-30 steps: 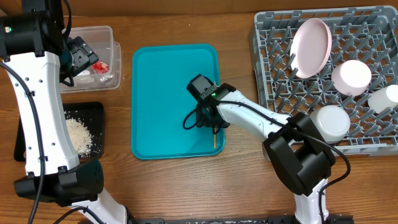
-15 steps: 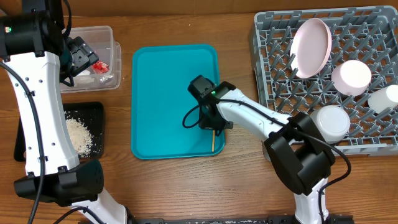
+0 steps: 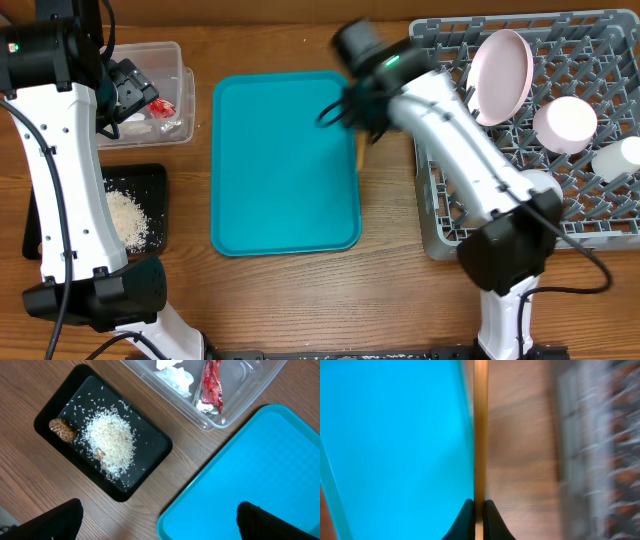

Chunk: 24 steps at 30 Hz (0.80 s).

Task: Sort waste into correct bins and load items into the dishwasher
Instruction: 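Carry the chopstick to the dish rack and insert it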

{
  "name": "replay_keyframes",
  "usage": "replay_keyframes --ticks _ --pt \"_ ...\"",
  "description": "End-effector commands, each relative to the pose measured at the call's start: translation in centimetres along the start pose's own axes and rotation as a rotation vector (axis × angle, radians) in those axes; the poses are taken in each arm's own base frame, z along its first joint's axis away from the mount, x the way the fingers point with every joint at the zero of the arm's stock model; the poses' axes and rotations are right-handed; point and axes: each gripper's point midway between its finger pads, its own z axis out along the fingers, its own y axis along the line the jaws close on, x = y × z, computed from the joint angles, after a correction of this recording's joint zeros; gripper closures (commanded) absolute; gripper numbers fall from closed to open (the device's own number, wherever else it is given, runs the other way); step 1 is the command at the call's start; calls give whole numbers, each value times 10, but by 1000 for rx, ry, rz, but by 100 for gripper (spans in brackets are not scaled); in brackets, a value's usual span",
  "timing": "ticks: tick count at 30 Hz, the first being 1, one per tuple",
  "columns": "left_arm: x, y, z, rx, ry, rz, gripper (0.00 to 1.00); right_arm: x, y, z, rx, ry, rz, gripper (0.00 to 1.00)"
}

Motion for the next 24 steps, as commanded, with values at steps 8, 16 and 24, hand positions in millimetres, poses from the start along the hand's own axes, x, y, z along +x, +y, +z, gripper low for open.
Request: replay_keyframes --ticks 8,16,24 --pt "2 2 -6 10 -8 -14 0 -73 -104 -19 -132 -78 -111 96" --pt "2 2 -6 10 -8 -14 0 -74 -124 14 -142 -57 -92 96" --pt "2 2 -6 10 -8 -14 0 -57 -129 57 -131 -6 -86 91"
